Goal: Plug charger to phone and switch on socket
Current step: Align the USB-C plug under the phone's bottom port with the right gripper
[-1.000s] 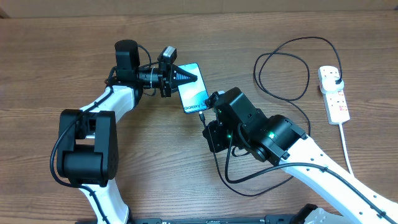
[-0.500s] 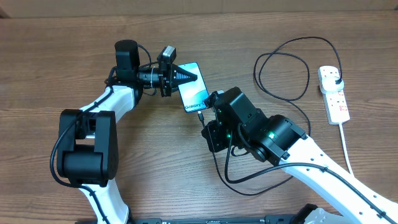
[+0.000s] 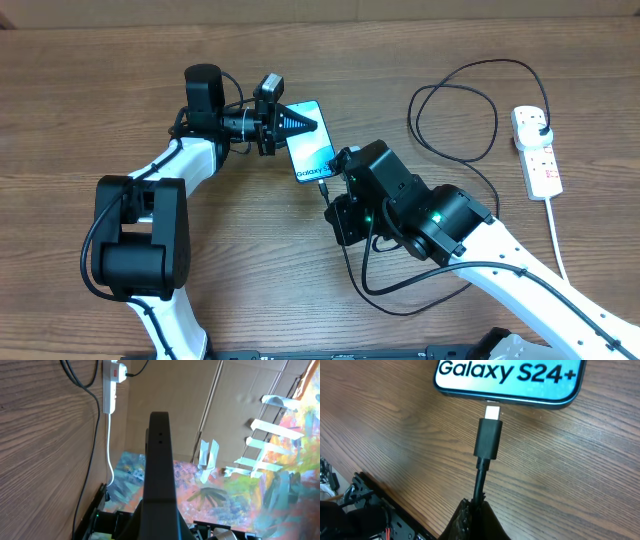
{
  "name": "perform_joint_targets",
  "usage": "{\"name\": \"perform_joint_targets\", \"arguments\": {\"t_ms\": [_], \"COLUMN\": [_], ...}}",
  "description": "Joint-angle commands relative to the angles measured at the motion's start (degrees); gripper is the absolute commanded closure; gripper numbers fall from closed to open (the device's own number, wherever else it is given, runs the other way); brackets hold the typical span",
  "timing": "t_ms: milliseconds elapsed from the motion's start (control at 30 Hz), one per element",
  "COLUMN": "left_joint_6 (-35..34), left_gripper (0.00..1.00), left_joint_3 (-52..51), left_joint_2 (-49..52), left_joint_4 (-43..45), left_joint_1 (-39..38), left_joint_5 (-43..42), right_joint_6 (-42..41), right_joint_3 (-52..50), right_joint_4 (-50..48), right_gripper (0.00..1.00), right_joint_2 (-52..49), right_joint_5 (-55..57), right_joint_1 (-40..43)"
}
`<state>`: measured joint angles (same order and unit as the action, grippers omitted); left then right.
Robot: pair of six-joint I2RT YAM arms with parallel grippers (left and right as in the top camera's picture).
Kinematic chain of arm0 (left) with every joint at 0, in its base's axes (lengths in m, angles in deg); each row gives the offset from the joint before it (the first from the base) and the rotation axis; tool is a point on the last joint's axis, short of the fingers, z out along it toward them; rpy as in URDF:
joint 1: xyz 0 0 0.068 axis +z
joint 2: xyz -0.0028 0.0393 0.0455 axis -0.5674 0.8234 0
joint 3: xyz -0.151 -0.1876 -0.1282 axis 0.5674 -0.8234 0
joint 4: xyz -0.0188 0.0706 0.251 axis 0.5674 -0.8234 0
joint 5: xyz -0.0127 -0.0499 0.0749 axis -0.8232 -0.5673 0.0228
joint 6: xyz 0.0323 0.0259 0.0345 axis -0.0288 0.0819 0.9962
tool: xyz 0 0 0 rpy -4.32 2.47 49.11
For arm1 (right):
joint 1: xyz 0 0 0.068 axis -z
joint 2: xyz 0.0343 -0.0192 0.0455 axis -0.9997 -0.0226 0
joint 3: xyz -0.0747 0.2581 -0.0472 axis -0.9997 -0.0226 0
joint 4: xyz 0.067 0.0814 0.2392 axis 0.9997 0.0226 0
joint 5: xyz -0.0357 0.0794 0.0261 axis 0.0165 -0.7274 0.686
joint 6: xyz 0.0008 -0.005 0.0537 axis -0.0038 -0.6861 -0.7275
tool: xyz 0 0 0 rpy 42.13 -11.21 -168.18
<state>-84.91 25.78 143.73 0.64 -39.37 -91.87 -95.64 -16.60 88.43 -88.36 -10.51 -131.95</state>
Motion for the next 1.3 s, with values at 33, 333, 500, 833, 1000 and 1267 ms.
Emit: {"name": "perform_joint_targets", "arguments": {"t_ms": [33, 333, 500, 833, 1000, 1267], "left_joint_6": [0.5, 0.2, -1.7, -1.7, -1.6, -0.8], "left_gripper": [0.96, 0.96, 0.96, 0.96, 0.96, 0.96], "left_joint_3": [0.8, 0.8, 0.8, 0.8, 0.8, 0.8], "left_joint_2": [-0.1, -0.1, -0.1, -0.1, -0.1, -0.1], "left_joint_4": [0.0, 0.0, 0.0, 0.0, 0.1, 0.1], "left_joint_1": [-0.2, -0.2, -0.2, -0.2, -1.2, -1.3], "left_joint_5": [-2.4, -2.5, -2.6, -3.4, -3.4, -3.4], "right_joint_6": [0.3, 0.3, 0.3, 0.3, 0.3, 0.4], "right_joint_3": [0.0, 0.0, 0.0, 0.0, 0.0, 0.0], "right_joint_4": [-0.5, -0.9, -0.9, -1.4, -1.7, -3.1], "right_gripper": [0.96, 0.96, 0.96, 0.96, 0.96, 0.96], "right_joint_2": [0.4, 0.4, 0.4, 0.4, 0.4, 0.4], "right_joint_5": [0.0, 0.0, 0.0, 0.0, 0.0, 0.7], "right_joint_1": [-0.3, -0.3, -0.3, -0.3, -0.3, -0.2]}}
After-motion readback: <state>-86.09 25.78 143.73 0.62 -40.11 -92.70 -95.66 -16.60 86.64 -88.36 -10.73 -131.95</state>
